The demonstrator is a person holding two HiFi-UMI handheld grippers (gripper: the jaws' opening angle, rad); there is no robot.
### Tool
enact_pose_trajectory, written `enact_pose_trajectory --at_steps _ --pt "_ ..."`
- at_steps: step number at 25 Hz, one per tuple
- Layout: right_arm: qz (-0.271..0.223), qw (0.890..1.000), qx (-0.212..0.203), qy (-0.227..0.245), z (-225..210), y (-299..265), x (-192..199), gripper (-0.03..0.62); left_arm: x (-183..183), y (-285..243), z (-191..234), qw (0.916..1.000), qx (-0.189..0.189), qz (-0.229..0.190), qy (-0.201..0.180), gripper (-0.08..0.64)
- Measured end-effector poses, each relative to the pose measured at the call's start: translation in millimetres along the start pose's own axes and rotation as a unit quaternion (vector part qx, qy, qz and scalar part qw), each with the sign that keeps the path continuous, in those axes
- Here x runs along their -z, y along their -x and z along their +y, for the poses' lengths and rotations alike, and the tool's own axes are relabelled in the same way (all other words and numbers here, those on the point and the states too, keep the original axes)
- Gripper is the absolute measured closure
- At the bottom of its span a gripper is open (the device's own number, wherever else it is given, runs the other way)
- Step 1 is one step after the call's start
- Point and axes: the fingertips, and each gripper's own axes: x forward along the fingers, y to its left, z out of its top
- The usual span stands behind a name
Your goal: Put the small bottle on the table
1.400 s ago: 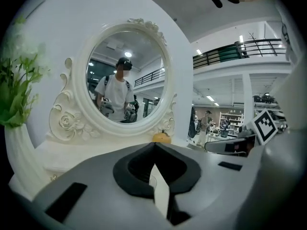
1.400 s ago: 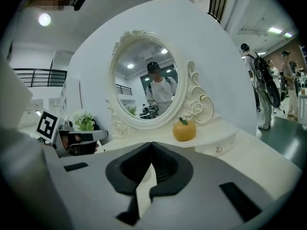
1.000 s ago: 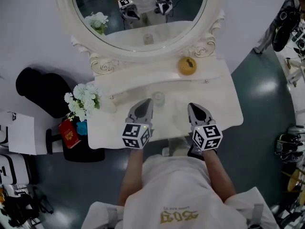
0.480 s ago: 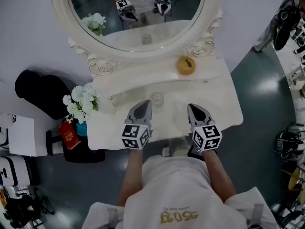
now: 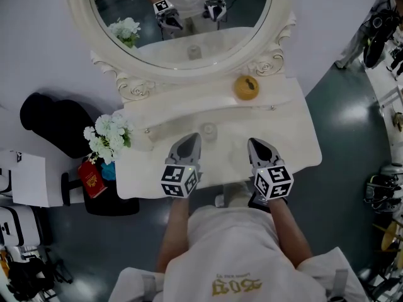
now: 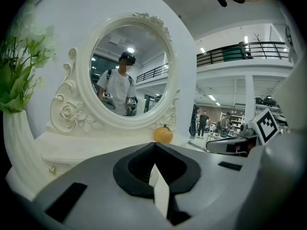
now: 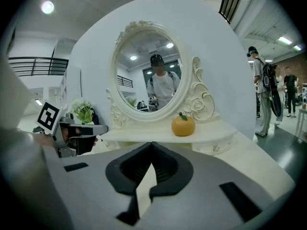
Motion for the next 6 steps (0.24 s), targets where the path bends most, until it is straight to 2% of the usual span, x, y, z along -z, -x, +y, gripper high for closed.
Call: enact_pose_trajectory --at_steps 6 --pt "0.002 1.000 -0.002 0.000 2.3 -1.7 -0.2 0.580 0.5 1.1 2.3 1.0000 0.000 0.001 0.002 0.541"
